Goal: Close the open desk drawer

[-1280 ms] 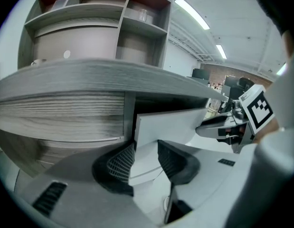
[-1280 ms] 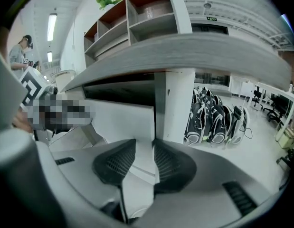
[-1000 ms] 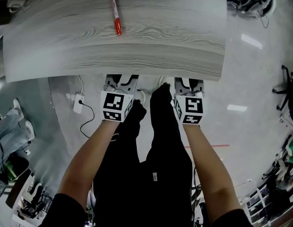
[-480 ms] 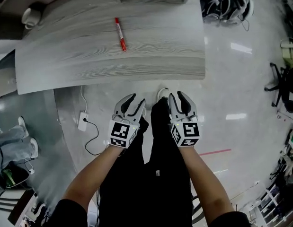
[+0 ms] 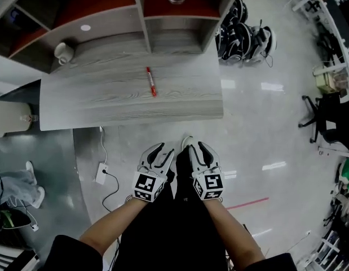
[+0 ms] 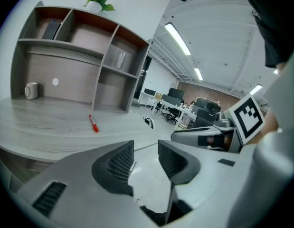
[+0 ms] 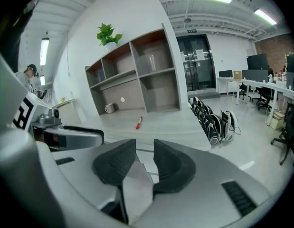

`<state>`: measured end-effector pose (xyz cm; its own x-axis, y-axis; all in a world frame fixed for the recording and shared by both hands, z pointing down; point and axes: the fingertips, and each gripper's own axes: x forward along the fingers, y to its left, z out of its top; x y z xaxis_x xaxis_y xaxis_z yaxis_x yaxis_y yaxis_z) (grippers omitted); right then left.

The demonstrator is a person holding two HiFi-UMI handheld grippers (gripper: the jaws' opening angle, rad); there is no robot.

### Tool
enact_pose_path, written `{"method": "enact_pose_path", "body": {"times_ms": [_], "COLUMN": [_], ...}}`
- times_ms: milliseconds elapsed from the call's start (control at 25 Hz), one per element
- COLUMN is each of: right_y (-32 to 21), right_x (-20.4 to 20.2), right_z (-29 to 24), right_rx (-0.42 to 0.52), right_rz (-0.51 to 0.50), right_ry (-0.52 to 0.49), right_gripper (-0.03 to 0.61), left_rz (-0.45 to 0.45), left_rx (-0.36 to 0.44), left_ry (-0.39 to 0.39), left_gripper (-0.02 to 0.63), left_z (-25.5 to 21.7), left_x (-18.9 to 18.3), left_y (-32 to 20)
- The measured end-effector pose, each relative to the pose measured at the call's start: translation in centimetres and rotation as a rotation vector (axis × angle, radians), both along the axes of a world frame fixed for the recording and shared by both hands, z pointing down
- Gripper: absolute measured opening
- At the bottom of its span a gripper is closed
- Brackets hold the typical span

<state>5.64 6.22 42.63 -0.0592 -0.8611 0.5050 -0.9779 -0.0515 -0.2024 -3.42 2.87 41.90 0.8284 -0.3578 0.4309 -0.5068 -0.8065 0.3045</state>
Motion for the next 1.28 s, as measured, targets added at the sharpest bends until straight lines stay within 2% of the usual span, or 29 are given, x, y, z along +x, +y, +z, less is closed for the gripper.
{"method": "enact_pose_path", "body": {"times_ms": [120, 360, 600, 840, 920, 1000, 1080, 1280], "right_y": [0.3, -0.8, -1.8, -2.5, -2.6, -2.5, -2.2, -0.7], "right_x": [-0.8, -1.7, -2.4, -3.0, -3.3, -3.7, -4.1, -4.1], "right_z": [-3.8, -11.1, -17.9, -23.0, -23.9, -24.4, -24.8, -27.2], "right_rx": [0.031, 0.135, 0.251, 0.352, 0.371, 0.378, 0.384, 0.47], "right_rz": [-0.034, -0.121, -0.109, -0.075, -0.08, -0.098, -0.11, -0.076], "right_ry": [0.001, 0.051, 0.052, 0.054, 0.064, 0.074, 0.083, 0.136], "right_gripper": [0.13, 0.129, 0.129, 0.123, 0.084, 0.053, 0.042, 0.017], "left_rz": [-0.015, 0.041, -0.034, -0.06, -0.073, -0.095, -0.118, -0.132], "left_rx": [0.032, 0.192, 0.166, 0.284, 0.293, 0.297, 0.302, 0.308], "left_ry": [0.027, 0.072, 0.184, 0.228, 0.235, 0.235, 0.221, 0.21], "left_gripper": [0.167, 0.167, 0.167, 0.167, 0.165, 0.126, 0.053, 0.014], "left_z": [-3.6, -10.7, -17.4, -22.4, -23.0, -23.2, -23.2, -23.7], "left_x": [0.1, 1.6, 1.1, -0.2, -0.7, -1.2, -1.7, -2.5], "left_y": [-0.1, -0.3, -0.6, -2.0, -2.2, -2.4, -2.6, -2.6]}}
